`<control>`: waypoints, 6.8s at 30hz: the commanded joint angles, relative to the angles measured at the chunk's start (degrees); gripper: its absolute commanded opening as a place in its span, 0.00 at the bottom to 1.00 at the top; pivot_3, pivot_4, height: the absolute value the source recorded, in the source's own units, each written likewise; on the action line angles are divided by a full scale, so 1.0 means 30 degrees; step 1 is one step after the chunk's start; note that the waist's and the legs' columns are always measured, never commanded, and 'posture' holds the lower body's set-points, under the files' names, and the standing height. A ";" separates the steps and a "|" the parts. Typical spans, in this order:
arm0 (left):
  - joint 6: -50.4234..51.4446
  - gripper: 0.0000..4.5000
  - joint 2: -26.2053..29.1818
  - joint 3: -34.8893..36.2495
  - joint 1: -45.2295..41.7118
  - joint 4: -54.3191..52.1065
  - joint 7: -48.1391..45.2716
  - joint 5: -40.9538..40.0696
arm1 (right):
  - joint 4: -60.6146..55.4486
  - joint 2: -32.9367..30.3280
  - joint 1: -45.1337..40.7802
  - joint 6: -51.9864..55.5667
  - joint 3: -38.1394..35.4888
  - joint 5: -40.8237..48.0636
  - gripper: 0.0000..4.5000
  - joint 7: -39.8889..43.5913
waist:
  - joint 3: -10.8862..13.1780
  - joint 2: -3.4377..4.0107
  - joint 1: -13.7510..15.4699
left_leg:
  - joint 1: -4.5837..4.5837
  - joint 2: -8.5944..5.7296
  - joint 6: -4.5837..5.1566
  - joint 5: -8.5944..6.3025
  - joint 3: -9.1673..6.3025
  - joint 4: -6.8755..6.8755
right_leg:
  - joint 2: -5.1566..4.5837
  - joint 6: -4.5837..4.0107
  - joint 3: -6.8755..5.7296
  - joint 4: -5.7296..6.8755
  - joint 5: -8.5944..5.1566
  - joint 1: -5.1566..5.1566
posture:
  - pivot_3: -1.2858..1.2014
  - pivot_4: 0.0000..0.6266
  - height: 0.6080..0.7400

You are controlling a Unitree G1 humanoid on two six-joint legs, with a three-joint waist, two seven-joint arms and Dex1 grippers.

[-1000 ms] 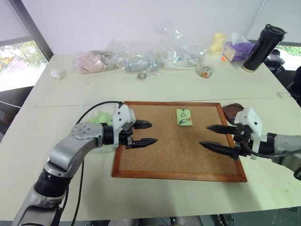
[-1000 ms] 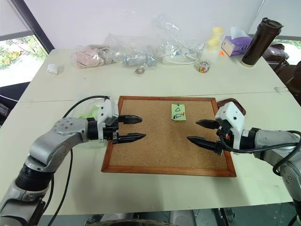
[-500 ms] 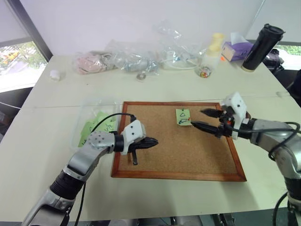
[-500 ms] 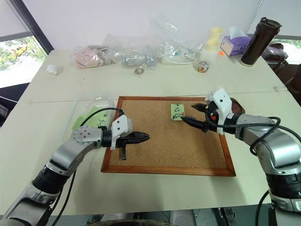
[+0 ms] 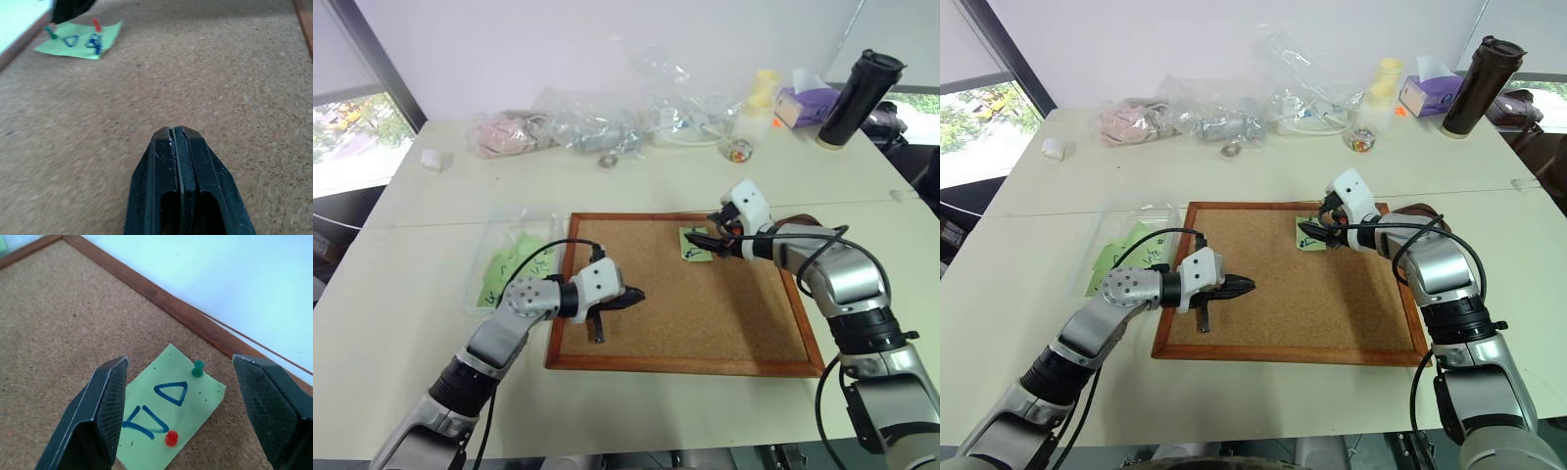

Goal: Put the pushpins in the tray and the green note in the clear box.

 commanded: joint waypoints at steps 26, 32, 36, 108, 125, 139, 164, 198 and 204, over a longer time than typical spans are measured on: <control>0.3708 0.01 0.1405 0.2391 0.0897 -0.2743 -0.0325 -0.2523 | -0.0530 0.0651 -0.0287 -0.0639 -0.0503 -0.1051 0.77 0.0464 | 0.0008 -0.0011 -0.0414 | -0.0039 -0.0008 -0.0001 0.0000 -0.0019 -0.0031 | -0.0004 -0.0001 -0.0003 -0.0003 0.0001 -0.0050 | 0.52 0.24 1.00; 0.3535 0.01 0.1749 0.1452 0.1281 -0.2846 -0.0566 -0.1793 | 0.0249 0.1440 -0.0702 -0.0925 -0.0383 -0.1505 0.77 0.0004 | 0.0008 -0.0011 -0.0410 | -0.0040 -0.0005 -0.0001 0.0000 -0.0018 -0.0036 | -0.0002 -0.0002 -0.0002 -0.0004 0.0001 -0.0055 | 0.52 0.24 1.00; 0.3315 0.01 0.1804 0.1112 0.1578 -0.2706 -0.0487 -0.1403 | 0.0719 0.2014 -0.0943 -0.1416 -0.0251 -0.1953 0.77 -0.0296 | 0.0008 -0.0011 -0.0411 | -0.0040 -0.0012 -0.0001 0.0000 -0.0018 -0.0031 | -0.0001 -0.0001 -0.0001 -0.0004 0.0001 -0.0053 | 0.52 0.24 1.00; 0.2264 0.00 0.1517 0.0127 0.2385 -0.2193 -0.0385 -0.0542 | 0.3740 -0.1472 0.3295 -0.3068 -0.8235 -0.1148 0.53 -0.1926 | 0.0002 -0.0001 -0.0085 | -0.0010 -0.0027 0.0007 -0.0004 0.0016 -0.0033 | -0.0010 -0.0001 0.0030 -0.0010 0.0000 -0.0020 | 0.52 0.24 1.00; 0.3267 0.00 0.1365 0.0396 0.2017 -0.2585 -0.0229 -0.0657 | -0.3483 -0.1673 0.3798 -0.0795 -0.6466 0.1481 0.98 0.0736 | -0.0001 0.0008 0.0025 | -0.0018 -0.0021 0.0007 -0.0004 0.0012 -0.0028 | -0.0007 0.0000 0.0032 -0.0011 0.0000 -0.0028 | 0.52 0.24 1.00; 0.3413 0.00 0.1240 0.0401 0.1902 -0.2610 -0.0066 -0.0653 | -0.5504 0.1205 0.4462 -0.1117 -0.1802 -0.0013 0.79 -0.0724 | -0.0001 -0.0023 0.0072 | -0.0016 -0.0035 0.0009 -0.0006 -0.0018 -0.0018 | -0.0010 -0.0001 0.0016 -0.0019 0.0000 -0.0009 | 0.52 0.24 1.00; 0.3604 0.00 0.1148 0.0580 0.1930 -0.2639 0.0355 -0.0613 | -0.1438 0.1833 0.3776 -0.3475 -0.1835 -0.1220 0.01 -0.0509 | -0.0001 -0.0022 0.0060 | -0.0016 -0.0035 0.0008 -0.0005 -0.0022 -0.0017 | -0.0010 -0.0001 0.0011 -0.0018 0.0000 -0.0010 | 0.52 0.24 1.00; 0.3521 0.00 0.1226 0.0507 0.2108 -0.2683 0.0444 -0.0617 | -0.4834 0.2248 0.4335 -0.4228 -0.2800 0.0482 0.53 0.0074 | -0.0001 -0.0022 0.0053 | -0.0016 -0.0035 0.0009 -0.0005 -0.0024 -0.0017 | -0.0009 -0.0001 0.0012 -0.0017 0.0000 -0.0009 | 0.52 0.24 1.00; 0.3565 0.00 0.1164 0.0488 0.2066 -0.2705 0.0519 -0.0622 | -0.3766 0.2289 0.4311 -0.3685 -0.2487 0.0543 0.53 0.0421 | -0.0001 -0.0022 0.0058 | -0.0016 -0.0034 0.0009 -0.0006 -0.0024 -0.0017 | -0.0008 -0.0001 0.0013 -0.0018 0.0000 -0.0008 | 0.52 0.24 1.00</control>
